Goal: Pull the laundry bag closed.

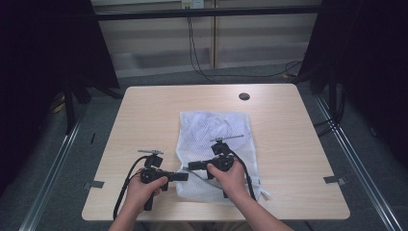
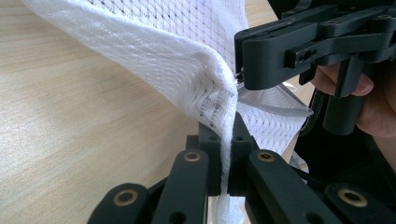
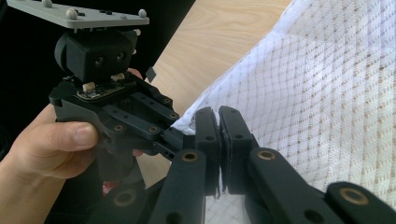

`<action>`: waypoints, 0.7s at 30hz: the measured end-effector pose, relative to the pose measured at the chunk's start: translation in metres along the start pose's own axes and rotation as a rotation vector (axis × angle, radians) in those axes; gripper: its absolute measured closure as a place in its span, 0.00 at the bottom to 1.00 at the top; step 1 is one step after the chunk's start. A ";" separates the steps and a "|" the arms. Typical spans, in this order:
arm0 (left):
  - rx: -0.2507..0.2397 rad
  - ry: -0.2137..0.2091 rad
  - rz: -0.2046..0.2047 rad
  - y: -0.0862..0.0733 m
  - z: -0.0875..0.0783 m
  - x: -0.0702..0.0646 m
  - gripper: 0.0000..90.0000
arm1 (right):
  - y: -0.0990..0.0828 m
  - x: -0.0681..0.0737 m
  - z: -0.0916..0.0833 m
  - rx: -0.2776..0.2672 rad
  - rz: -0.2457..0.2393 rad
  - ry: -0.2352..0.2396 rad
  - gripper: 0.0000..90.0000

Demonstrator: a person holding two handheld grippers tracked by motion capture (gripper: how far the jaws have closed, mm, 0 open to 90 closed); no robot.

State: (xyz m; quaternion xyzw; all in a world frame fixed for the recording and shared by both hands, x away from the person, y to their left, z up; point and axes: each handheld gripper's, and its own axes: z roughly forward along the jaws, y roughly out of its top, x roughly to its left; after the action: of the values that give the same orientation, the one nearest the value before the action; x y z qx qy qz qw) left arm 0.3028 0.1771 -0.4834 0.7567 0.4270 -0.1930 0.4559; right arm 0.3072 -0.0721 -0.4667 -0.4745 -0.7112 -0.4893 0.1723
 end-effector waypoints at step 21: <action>-0.023 0.005 -0.001 -0.003 -0.006 0.001 0.98 | -0.002 -0.003 -0.008 0.002 -0.016 -0.021 0.97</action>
State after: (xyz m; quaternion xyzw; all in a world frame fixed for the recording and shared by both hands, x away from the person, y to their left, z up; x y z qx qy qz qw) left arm 0.3002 0.1834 -0.4827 0.7516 0.4306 -0.1865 0.4635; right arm 0.3050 -0.0806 -0.4660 -0.4736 -0.7172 -0.4850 0.1615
